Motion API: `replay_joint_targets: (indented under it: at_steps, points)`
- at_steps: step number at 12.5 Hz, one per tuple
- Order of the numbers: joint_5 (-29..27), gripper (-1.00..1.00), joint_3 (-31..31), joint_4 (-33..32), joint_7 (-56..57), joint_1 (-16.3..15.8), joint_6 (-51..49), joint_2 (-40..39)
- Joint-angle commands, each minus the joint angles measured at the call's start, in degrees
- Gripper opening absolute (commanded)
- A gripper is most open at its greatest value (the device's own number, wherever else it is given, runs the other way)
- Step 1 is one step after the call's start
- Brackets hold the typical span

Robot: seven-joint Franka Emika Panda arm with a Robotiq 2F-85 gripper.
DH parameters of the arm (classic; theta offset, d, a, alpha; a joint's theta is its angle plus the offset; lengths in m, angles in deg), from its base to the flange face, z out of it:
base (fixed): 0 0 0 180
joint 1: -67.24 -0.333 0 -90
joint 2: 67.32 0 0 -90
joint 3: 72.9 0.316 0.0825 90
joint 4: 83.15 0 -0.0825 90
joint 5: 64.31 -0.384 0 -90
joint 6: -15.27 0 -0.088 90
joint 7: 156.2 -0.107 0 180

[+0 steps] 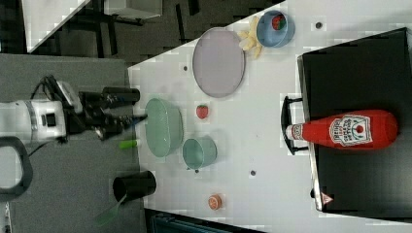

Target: Pick Ketchup from oven and place it on table.

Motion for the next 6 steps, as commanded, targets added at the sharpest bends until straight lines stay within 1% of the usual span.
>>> replay_joint_targets:
  at_steps: [1,3,6]
  points:
    - [1.10,0.58,-0.90,-11.69,1.28,1.83,-12.46,21.24]
    - [1.16,0.99,-1.09,-11.69,1.28,1.87,-12.45,21.22]
    - [1.25,1.00,-3.53,-11.69,1.28,2.45,-12.41,20.96]
